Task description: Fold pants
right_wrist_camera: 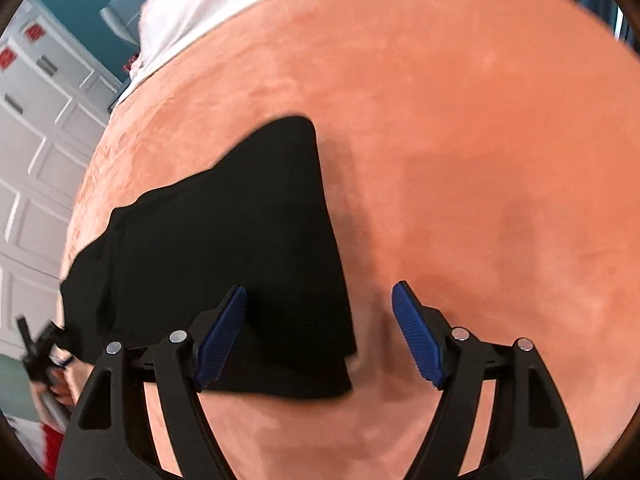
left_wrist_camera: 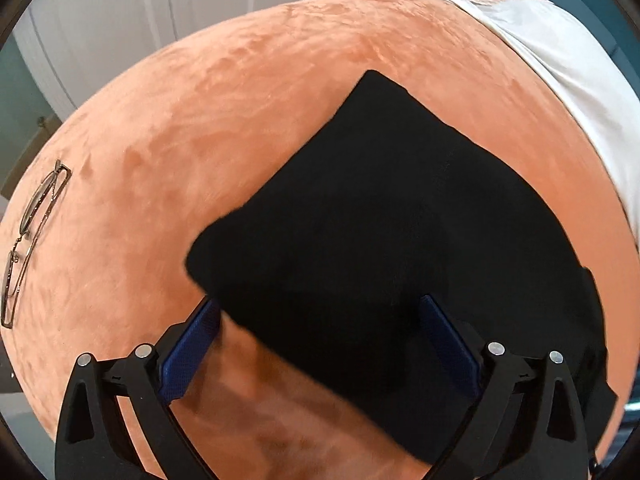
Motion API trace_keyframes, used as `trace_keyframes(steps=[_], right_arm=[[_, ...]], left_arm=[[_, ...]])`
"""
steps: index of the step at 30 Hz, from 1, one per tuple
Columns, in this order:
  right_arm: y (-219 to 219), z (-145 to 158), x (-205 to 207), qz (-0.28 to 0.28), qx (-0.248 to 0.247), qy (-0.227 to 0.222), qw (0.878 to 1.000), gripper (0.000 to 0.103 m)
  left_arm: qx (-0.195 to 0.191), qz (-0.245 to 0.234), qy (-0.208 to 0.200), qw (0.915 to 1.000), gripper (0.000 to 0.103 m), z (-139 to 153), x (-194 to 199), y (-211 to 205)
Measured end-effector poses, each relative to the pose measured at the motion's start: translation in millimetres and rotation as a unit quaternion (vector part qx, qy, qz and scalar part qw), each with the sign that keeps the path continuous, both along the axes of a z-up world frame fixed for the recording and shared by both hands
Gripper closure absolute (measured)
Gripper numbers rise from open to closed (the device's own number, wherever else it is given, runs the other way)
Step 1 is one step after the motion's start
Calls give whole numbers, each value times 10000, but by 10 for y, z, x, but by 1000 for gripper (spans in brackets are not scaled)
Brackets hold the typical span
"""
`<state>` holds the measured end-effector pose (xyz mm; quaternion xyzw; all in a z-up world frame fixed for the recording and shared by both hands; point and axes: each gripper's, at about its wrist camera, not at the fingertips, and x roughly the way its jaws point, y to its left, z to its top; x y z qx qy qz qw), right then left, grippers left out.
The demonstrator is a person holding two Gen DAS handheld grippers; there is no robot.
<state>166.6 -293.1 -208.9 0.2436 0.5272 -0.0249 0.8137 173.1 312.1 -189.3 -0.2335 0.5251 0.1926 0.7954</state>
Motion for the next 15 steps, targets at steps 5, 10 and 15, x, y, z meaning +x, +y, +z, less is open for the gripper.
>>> trace_keyframes(steps=[5, 10, 15], right_arm=[[282, -117, 1, -7, 76, -219, 9997, 49], [333, 144, -41, 37, 415, -274, 9988, 81], [112, 735, -349, 176, 422, -531, 9975, 87]], left_arm=[[-25, 368, -217, 9991, 8, -17, 65, 92], [-695, 224, -468, 9962, 88, 182, 89, 145], [-800, -263, -511, 9951, 88, 691, -74, 38]])
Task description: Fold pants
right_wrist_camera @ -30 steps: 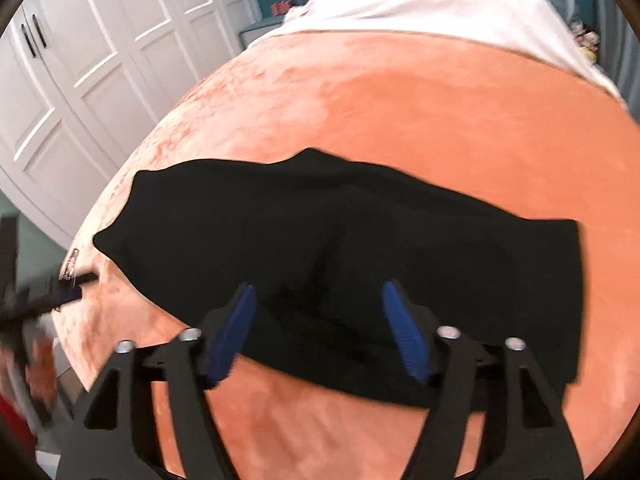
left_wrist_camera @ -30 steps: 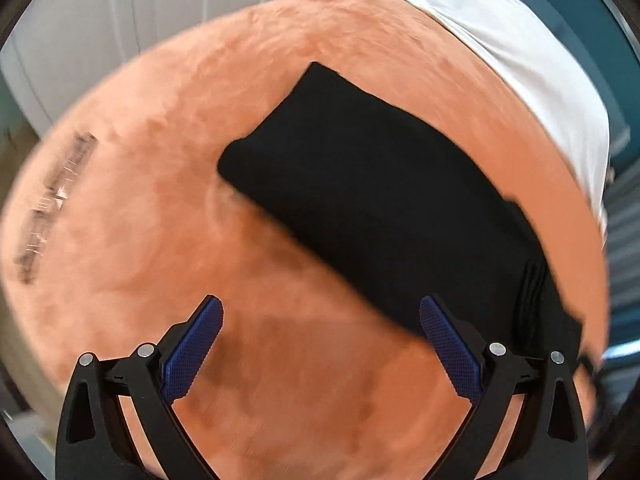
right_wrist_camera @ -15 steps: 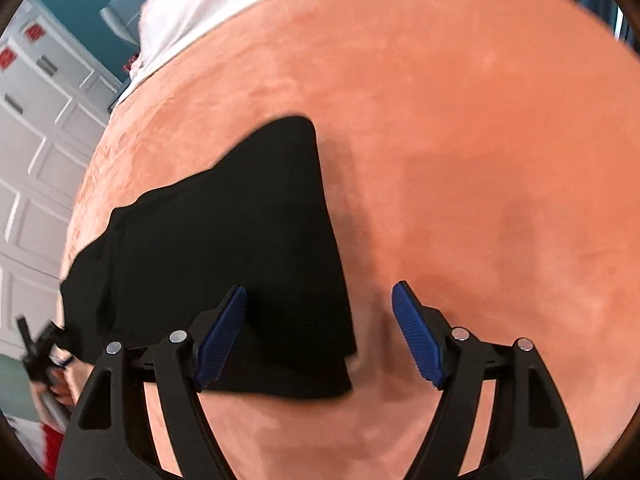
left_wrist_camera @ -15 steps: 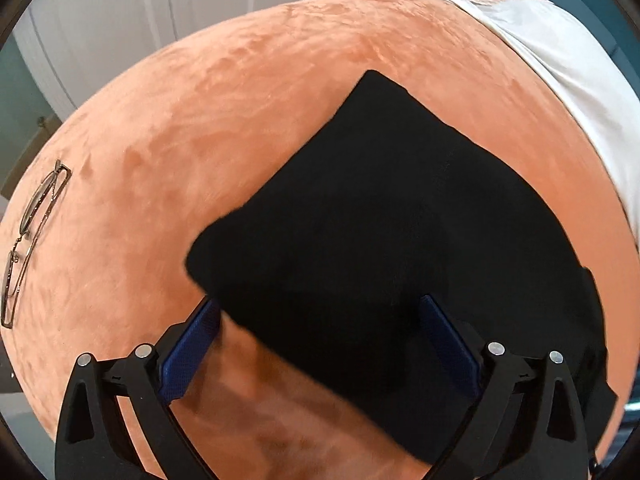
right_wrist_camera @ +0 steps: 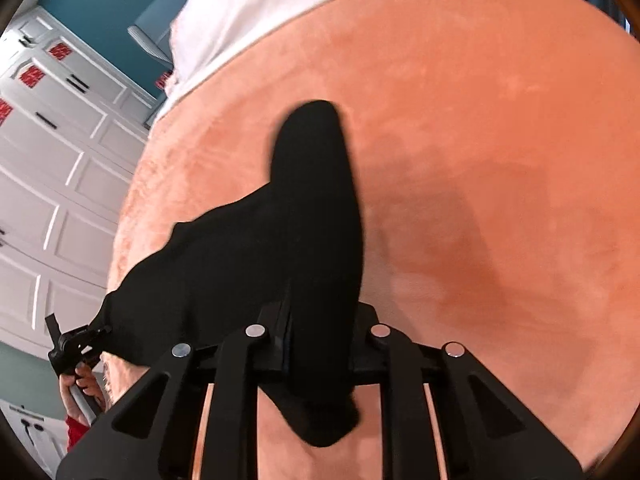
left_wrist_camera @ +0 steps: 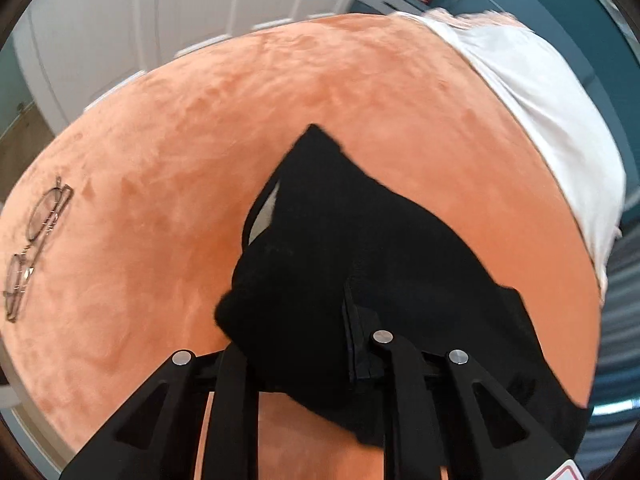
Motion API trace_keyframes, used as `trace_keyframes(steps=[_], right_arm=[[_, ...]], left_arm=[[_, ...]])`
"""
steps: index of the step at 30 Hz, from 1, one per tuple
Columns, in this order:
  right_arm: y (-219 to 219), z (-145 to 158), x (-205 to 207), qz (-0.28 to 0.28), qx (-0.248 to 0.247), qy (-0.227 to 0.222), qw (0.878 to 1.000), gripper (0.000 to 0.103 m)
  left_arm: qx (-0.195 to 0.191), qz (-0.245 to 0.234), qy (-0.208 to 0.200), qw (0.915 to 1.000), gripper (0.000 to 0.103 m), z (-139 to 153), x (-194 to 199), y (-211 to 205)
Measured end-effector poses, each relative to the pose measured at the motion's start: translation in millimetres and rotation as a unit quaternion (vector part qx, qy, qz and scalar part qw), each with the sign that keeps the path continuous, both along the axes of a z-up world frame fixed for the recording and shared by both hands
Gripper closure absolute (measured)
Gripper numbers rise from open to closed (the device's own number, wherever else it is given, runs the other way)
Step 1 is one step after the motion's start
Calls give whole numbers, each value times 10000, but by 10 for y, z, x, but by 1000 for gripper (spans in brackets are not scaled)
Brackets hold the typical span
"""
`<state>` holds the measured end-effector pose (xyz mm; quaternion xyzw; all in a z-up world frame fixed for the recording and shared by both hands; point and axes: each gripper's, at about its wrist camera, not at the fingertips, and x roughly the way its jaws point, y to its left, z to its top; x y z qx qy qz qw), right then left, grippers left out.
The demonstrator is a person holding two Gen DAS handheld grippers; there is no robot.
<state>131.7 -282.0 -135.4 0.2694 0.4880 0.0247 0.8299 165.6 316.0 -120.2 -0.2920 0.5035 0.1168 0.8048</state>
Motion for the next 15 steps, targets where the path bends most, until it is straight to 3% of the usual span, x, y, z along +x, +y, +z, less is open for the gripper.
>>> trace_keyframes(steps=[3, 5, 6, 9, 11, 13, 15], right_arm=[[-200, 194, -296, 35, -267, 85, 9996, 87], [-404, 154, -515, -69, -484, 296, 9984, 87], [-485, 78, -572, -169, -511, 391, 9978, 87], [-701, -500, -686, -310, -534, 927, 9938, 83], [-755, -810, -744, -369, -294, 835, 9954, 76], [-873, -696, -857, -722, 35, 580, 9957, 63], [-878, -438, -966, -914, -507, 400, 9937, 59]], left_arm=[[-6, -392, 113, 9992, 88, 162, -263, -178], [-39, -743, 310, 9967, 87, 92, -457, -368], [42, -828, 429, 9956, 86, 13, -495, -453], [1000, -900, 888, 9869, 81, -352, -612, -693], [1182, -750, 800, 9869, 72, -430, -668, -714], [1151, -639, 636, 9893, 68, -354, -754, -675], [1141, -585, 582, 9900, 67, -240, -824, -594]])
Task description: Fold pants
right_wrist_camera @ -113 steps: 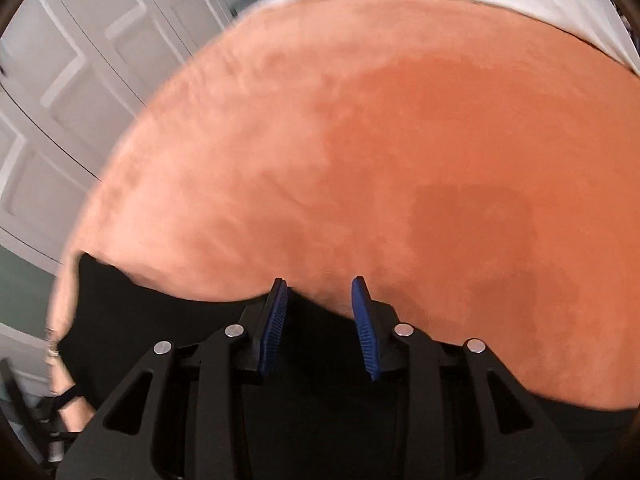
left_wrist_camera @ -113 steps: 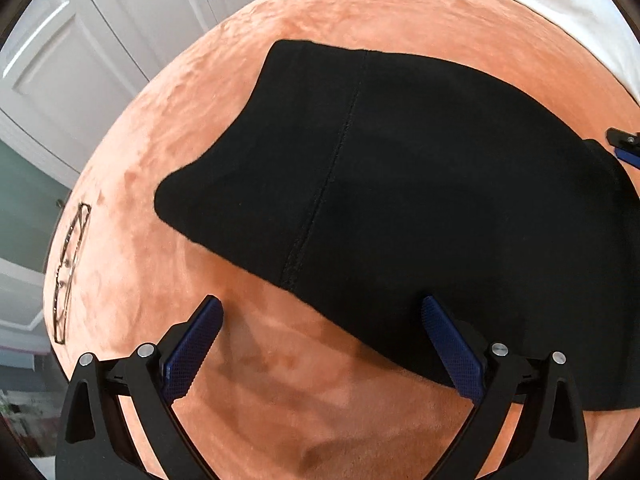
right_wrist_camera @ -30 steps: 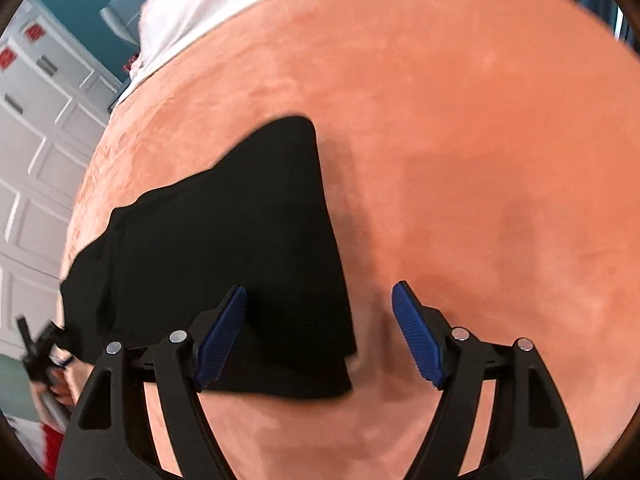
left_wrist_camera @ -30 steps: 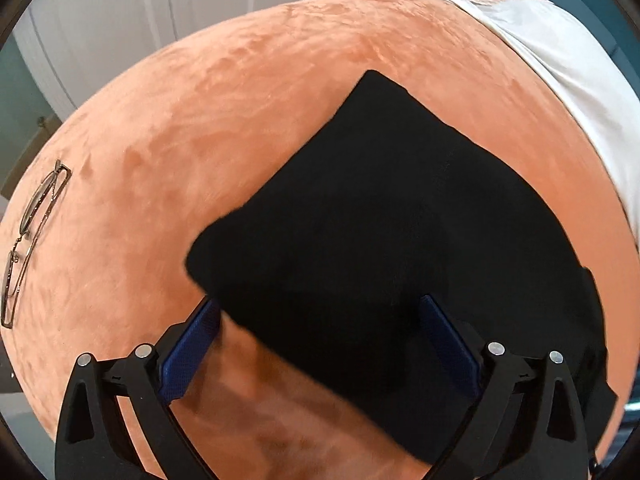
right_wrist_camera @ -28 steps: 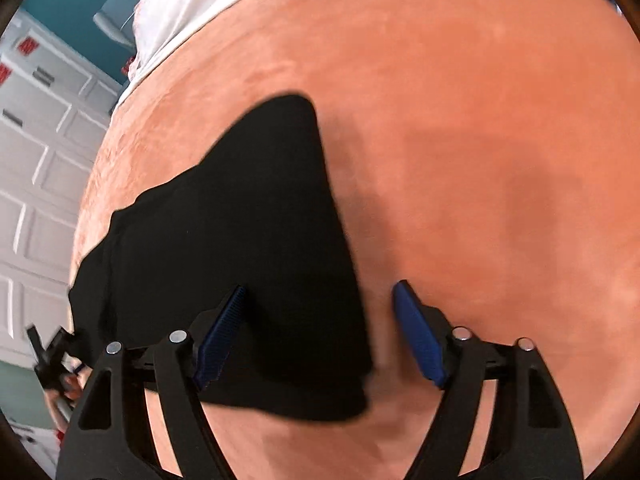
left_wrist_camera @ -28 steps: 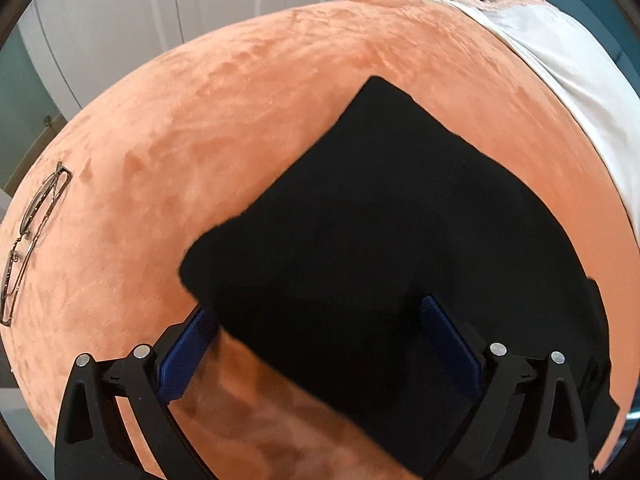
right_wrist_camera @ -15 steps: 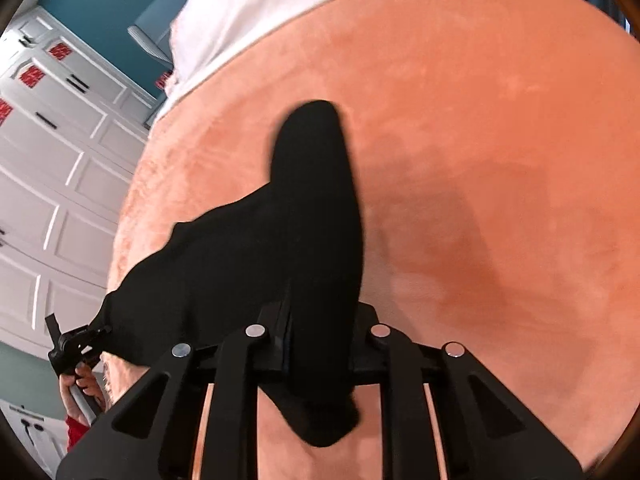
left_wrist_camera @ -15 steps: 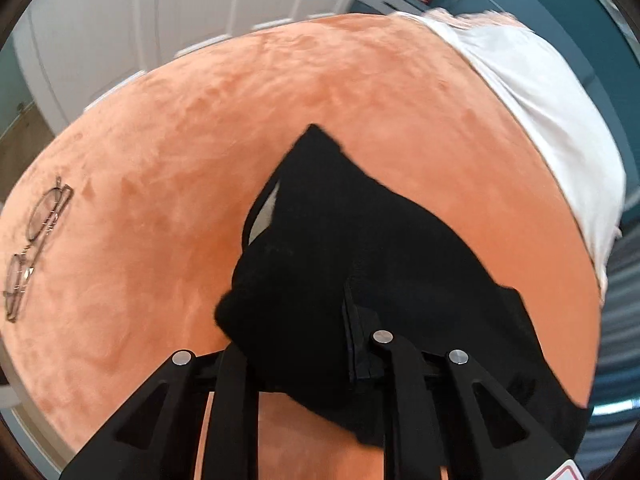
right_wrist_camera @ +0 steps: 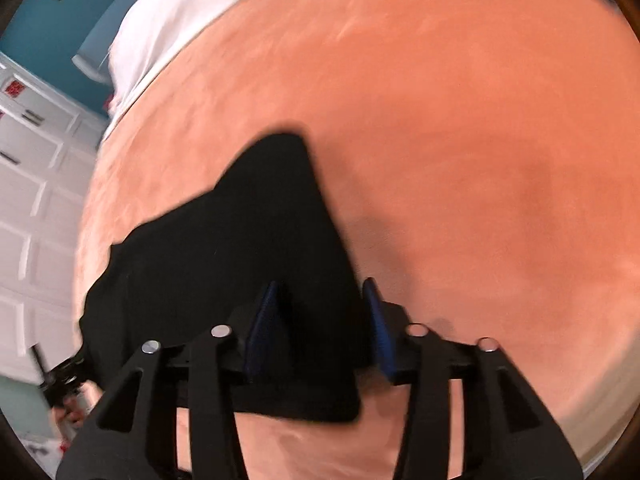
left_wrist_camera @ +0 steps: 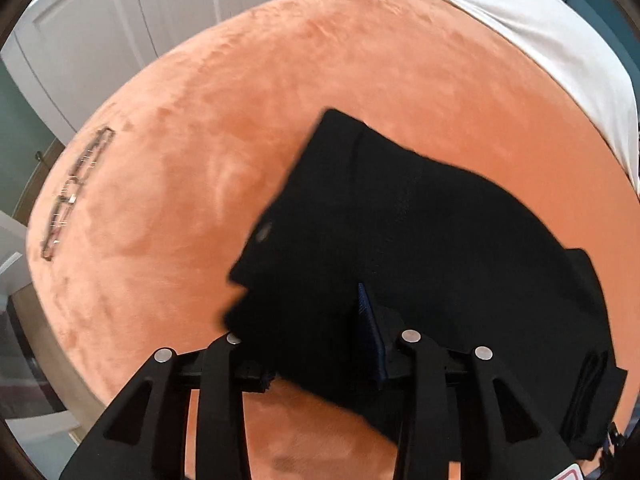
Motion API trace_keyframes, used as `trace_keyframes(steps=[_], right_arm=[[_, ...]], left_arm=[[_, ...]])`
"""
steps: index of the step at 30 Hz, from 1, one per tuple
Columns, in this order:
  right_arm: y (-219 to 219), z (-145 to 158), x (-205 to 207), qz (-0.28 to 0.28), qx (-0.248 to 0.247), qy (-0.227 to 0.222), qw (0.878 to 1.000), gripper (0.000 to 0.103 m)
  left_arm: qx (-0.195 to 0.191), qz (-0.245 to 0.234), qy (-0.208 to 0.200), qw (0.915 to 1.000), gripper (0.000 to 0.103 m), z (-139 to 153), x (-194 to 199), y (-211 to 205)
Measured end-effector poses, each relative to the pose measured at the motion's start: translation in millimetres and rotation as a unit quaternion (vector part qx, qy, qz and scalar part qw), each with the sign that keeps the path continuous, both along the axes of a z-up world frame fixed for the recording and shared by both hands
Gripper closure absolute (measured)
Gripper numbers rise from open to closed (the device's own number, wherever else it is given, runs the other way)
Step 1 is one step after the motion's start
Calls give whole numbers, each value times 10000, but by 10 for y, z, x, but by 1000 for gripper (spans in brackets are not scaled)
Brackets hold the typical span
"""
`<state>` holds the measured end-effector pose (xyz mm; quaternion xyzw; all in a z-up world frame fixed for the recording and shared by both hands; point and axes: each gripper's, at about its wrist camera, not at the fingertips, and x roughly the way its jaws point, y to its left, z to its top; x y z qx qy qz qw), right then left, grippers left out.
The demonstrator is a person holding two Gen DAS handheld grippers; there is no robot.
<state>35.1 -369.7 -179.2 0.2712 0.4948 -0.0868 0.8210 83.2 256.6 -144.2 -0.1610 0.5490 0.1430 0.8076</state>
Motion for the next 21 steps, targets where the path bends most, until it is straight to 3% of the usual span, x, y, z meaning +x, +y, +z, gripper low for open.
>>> trace_keyframes(steps=[2, 4, 6, 7, 9, 10, 11, 12, 13, 14, 15, 18, 21], right_arm=[[199, 335, -72, 523, -882, -282, 9943, 59], [550, 551, -82, 1227, -1371, -463, 9818, 59], [1087, 673, -66, 1994, -1497, -705, 9658, 47], [1457, 680, -30, 2454, -1532, -805, 9538, 46], [1982, 574, 81, 3065, -1511, -785, 9365, 46], [2114, 520, 114, 3224, -1494, -776, 9315, 46], [2324, 401, 185, 3437, -1491, -705, 9245, 48], [2464, 295, 259, 3573, -1481, -592, 9203, 62], [2569, 195, 302, 3628, -1499, -450, 9186, 72], [2599, 96, 323, 3626, -1457, -312, 9199, 88], [2592, 53, 348, 3573, -1310, -267, 9244, 92], [2489, 167, 366, 3407, -1058, -280, 9338, 96], [2294, 657, 293, 2882, -434, -791, 9533, 96]], left_arm=[[47, 66, -64, 9999, 64, 126, -112, 87], [436, 163, -149, 9988, 63, 265, -238, 90], [980, 142, -263, 9947, 64, 417, -313, 43], [1183, 63, -388, 9922, 63, 529, -385, -28], [1238, -101, -572, 9906, 61, 667, -456, -141], [1206, -273, -691, 9899, 53, 756, -508, -246], [1210, -385, -746, 9891, 49, 799, -525, -309], [1210, -489, -822, 9880, 46, 845, -564, -395], [1173, -652, -908, 9868, 44, 892, -622, -494], [1166, -777, -944, 9856, 44, 897, -615, -572], [1165, -921, -973, 9841, 44, 908, -634, -662], [1178, -1283, -1010, 9795, 44, 897, -606, -910], [1036, -1553, -1024, 9771, 44, 840, -628, -1089]])
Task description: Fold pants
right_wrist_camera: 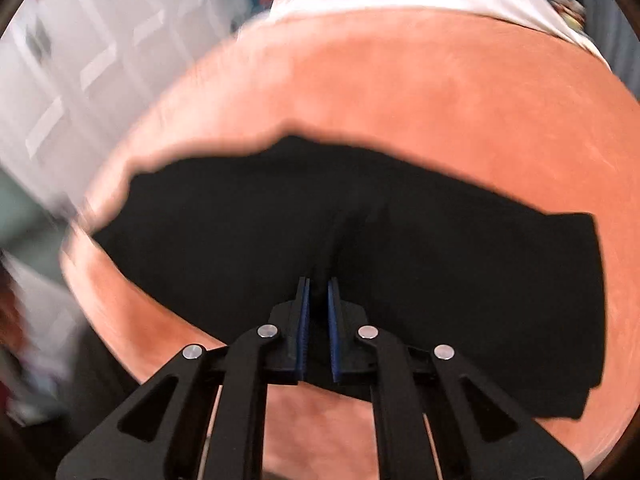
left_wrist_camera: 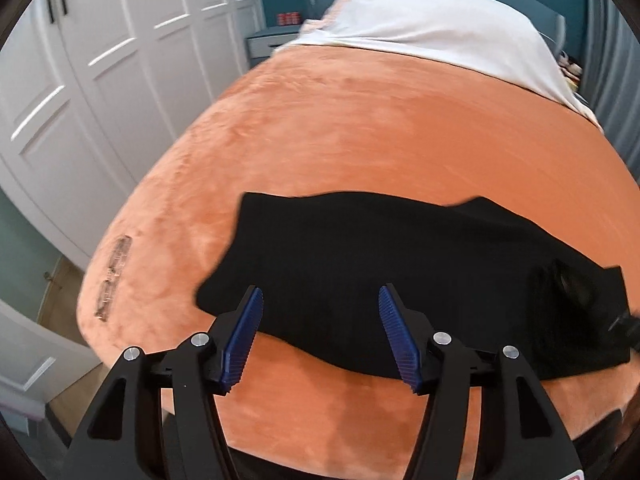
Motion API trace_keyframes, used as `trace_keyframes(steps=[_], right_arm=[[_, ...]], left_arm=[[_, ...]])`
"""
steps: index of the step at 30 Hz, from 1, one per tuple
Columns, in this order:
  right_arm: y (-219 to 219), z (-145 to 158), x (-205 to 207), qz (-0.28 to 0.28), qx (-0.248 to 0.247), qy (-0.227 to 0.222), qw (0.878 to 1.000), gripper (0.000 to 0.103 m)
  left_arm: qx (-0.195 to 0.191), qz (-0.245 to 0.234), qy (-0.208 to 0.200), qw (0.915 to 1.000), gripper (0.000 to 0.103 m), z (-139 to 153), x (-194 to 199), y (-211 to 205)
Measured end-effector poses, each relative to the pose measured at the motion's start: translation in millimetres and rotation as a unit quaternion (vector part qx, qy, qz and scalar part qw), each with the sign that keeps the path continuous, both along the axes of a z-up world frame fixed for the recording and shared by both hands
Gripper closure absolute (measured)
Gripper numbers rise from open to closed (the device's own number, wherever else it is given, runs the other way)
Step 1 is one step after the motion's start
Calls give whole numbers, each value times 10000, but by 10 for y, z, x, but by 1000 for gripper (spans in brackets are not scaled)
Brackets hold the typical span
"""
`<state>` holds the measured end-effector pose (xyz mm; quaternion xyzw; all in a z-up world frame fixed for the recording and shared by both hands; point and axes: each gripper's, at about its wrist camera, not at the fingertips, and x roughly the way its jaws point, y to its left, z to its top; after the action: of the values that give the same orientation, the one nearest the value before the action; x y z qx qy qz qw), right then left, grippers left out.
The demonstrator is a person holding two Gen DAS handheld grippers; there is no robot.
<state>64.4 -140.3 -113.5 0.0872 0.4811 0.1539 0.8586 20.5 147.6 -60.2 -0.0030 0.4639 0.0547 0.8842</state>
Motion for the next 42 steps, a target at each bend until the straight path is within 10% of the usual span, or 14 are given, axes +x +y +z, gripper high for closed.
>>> trace_keyframes(steps=[3, 8, 13, 25, 28, 30, 36, 40, 42], right_arm=[[119, 239, -2, 60, 316, -84, 9994, 95], [643, -593, 216, 562, -1064, 529, 9913, 85], [467, -335, -145, 389, -916, -178, 9949, 25], [635, -673, -84, 1639, -2045, -565, 9634, 26], [485, -725, 111, 1365, -1526, -379, 9781, 46], [304, -650, 271, 903, -1103, -201, 9896, 89], [119, 48, 299, 76, -71, -638, 9979, 89], [773, -641, 397, 1219, -797, 106, 9893, 85], [836, -762, 260, 1286, -945, -251, 9869, 68]], left_arm=[[-179, -214, 128, 9995, 44, -65, -12, -185], [-338, -261, 354, 9985, 44, -128, -31, -303], [-250, -264, 300, 9989, 37, -135, -113, -235], [-192, -356, 461, 9981, 37, -163, -99, -389], [-197, -337, 477, 9981, 37, -141, -77, -382], [-180, -324, 449, 9983, 37, -131, -78, -379], [-233, -308, 396, 9985, 37, -121, -39, -378], [-358, -327, 543, 9973, 37, -150, 12, -462], [-324, -337, 549, 9974, 37, -120, 22, -492]])
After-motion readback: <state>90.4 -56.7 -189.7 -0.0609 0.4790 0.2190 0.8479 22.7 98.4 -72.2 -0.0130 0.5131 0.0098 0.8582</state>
